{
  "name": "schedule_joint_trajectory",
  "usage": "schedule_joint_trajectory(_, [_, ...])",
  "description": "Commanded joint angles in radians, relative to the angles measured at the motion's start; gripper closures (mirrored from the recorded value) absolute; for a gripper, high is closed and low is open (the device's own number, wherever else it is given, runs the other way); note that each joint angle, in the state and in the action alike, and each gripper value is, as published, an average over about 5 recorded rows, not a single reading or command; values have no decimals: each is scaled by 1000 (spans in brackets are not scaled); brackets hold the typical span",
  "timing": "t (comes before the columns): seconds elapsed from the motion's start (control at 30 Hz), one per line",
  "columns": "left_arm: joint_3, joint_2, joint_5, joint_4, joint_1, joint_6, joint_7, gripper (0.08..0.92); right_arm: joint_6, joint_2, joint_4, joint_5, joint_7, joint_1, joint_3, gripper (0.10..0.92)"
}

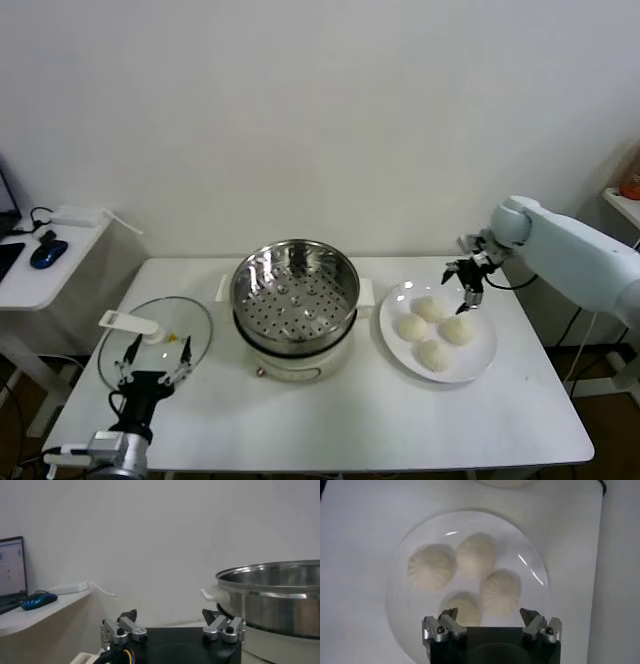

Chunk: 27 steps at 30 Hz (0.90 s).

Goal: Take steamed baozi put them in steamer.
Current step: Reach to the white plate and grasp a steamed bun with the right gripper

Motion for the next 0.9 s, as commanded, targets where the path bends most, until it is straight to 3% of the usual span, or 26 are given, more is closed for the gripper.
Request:
schedule_joint_trajectory(0.03, [-1,0,-1,0,1,-1,0,177,27,83,-112,-105,19,-70,67,203])
schedule_joint_trajectory(0.27, [-1,-2,-11,0,2,2,0,177,72,144,-205,-209,48,-126,173,203])
schedule_joint_trajectory(0.9, [-7,0,-14,1,5,1,0,177,74,201,-266,-250,50,-164,267,203])
